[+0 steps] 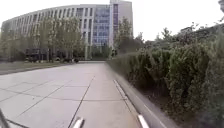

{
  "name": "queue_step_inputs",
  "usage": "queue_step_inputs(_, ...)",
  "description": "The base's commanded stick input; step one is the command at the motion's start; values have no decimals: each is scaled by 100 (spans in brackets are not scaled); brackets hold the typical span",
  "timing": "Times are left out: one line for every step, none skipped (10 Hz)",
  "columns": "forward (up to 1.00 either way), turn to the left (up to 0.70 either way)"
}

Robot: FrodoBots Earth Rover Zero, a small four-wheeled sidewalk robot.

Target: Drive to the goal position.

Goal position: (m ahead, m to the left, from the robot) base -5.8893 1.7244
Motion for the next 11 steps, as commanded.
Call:
queue_step_inputs(3, 0)
queue_step_inputs(0, 0)
queue_step_inputs(0, 0)
queue_step_inputs(1, 0)
queue_step_inputs(3, 0)
queue_step_inputs(4, 0)
queue_step_inputs(4, 0)
queue_step_inputs(3, 0)
queue_step_inputs(1, 0)
queue_step_inputs(0, 0)
queue_step_inputs(0, 0)
